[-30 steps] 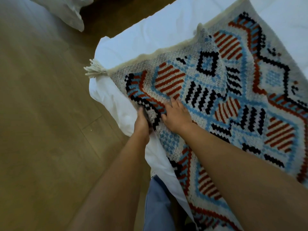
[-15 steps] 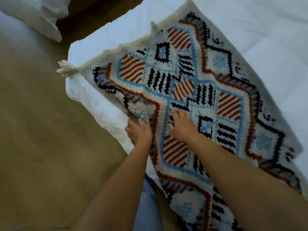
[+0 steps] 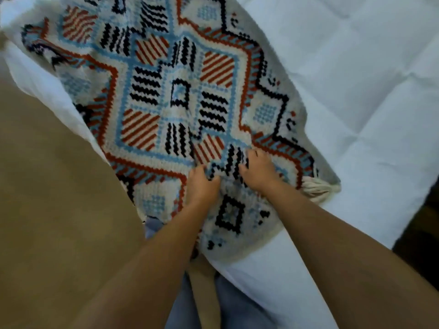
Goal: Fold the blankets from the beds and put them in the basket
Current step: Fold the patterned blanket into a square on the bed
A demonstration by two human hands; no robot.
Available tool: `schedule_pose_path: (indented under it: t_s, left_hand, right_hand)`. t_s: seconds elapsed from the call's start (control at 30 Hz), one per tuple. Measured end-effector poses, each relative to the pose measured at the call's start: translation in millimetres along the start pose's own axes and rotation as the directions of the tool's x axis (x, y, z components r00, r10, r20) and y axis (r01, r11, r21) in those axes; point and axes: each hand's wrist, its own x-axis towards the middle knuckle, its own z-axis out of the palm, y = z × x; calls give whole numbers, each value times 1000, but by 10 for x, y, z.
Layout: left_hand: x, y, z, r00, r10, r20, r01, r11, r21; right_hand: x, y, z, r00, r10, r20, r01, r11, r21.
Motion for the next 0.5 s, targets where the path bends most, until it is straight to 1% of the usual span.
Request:
schedule_pose_path:
  t_s: [0.07,0.1,0.17,0.2,0.27,0.33,0.37,0.43,0.5]
  left_hand:
    - [-257,-88,443,996,80,27,-82,993,83]
    - [-355,-148,647,989,134,63,-143,976,166]
    - [-489,-269,991,966,194,173,-247,893,377]
    - [-543,-328,1128,956,195,220,-279,838,468]
    - [-628,-401,1334,951,170,257,-293,756,585]
    - [-655,-395,1449,960,130,249,-264,720,642]
    - [-641,-361,1473,965,129,229,-252,704,664]
    - [-554,-234,1472,967,185,172,-253,688,680]
    - [-450,-34,1459,962,226,151,-270,737,620]
  right_hand:
    - [-142,470,66,993,102,-65,-101,995,19]
    - [-193,673,102,980,159,-122,-156,987,32]
    - [-252,1003,162,931,280,-234,-270,960,78]
    - [-270,1133,185,901,352,-256,-335,936,106]
    - [-279,1345,203,843,493,-215,-460,868,187]
    - [-252,1469,202,800,586,-129,-535,793,290]
    - [-225,1500,208,795,599,-100,-544,776,318]
    - [-143,1514,210,823,559,-99,-511,805,300]
    - [-51,1522,185,866,482,-135,-438,860,262]
